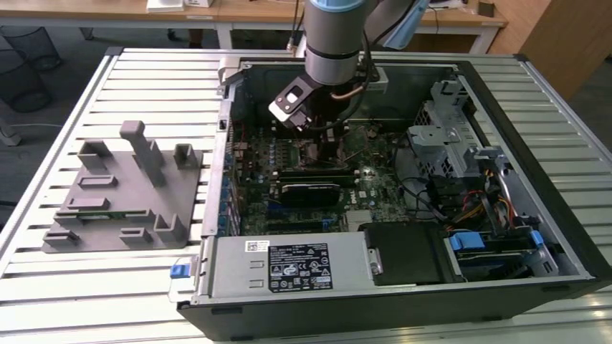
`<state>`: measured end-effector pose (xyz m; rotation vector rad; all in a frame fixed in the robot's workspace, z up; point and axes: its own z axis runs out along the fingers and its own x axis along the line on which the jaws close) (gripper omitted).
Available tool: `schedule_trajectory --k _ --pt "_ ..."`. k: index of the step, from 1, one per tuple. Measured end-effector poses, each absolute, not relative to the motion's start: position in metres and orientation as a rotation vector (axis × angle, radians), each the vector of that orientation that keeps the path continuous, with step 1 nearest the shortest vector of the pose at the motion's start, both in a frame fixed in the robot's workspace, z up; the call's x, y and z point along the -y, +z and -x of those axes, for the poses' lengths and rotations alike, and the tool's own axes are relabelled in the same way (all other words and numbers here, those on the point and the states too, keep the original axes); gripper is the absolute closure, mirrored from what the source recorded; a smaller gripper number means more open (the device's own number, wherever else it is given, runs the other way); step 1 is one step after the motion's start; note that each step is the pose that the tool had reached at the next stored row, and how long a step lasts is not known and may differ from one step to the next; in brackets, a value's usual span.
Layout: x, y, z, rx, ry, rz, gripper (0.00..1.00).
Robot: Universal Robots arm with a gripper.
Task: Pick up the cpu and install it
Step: 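Place the cpu into insertion slot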
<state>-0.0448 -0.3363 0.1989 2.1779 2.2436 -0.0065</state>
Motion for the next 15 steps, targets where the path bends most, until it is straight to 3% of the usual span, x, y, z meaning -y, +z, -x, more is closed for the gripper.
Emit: schedule_trajectory --k 15 --pt "0.3360 0.1949 0.0449 -2.249 -0.007 -2.172 0.47"
